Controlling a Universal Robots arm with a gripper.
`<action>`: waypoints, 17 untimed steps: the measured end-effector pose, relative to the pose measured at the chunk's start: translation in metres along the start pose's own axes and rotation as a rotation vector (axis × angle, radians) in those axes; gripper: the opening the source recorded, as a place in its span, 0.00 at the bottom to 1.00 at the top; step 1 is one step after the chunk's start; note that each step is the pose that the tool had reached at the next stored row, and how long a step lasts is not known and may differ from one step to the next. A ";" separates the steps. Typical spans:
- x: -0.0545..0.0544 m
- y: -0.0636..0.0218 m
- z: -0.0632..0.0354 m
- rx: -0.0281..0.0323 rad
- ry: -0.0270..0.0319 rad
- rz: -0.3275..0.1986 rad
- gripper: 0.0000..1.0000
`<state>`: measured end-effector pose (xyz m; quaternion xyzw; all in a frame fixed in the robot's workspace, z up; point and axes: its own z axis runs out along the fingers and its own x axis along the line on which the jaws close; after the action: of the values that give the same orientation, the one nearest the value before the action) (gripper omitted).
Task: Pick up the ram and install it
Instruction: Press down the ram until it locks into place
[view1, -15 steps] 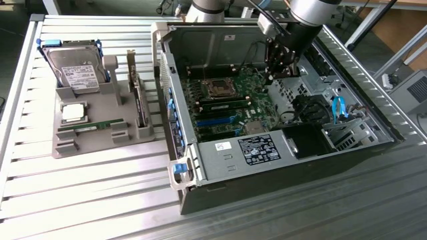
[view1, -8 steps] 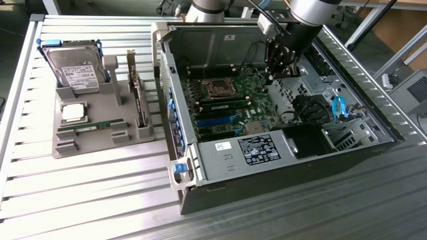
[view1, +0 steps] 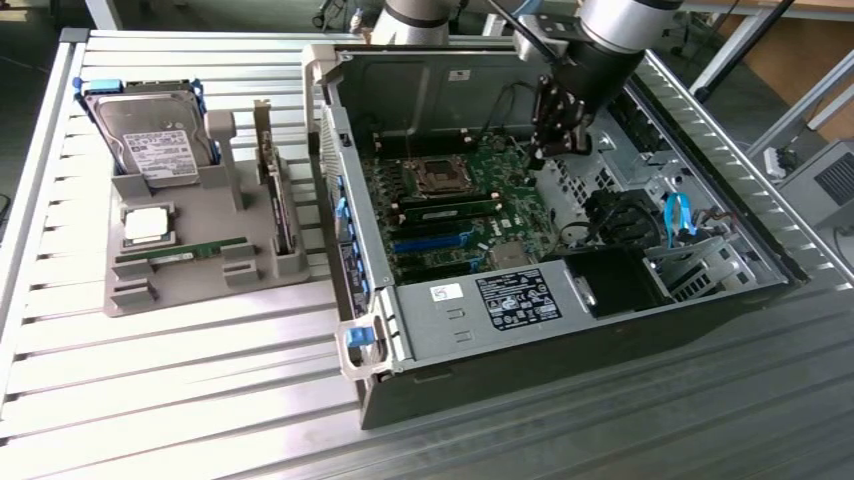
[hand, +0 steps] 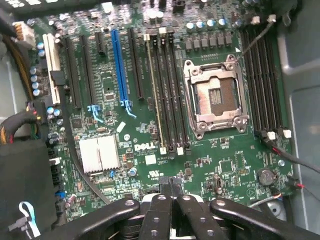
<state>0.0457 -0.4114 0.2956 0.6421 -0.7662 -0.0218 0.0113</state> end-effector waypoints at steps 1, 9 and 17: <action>0.000 0.0000 0.0001 0.0004 -0.0016 0.037 0.09; 0.000 -0.0001 0.0014 0.0035 -0.0132 0.303 0.09; 0.000 -0.0002 0.0033 0.0060 -0.0238 0.539 0.09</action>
<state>0.0457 -0.4114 0.2923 0.4148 -0.9096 -0.0233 0.0058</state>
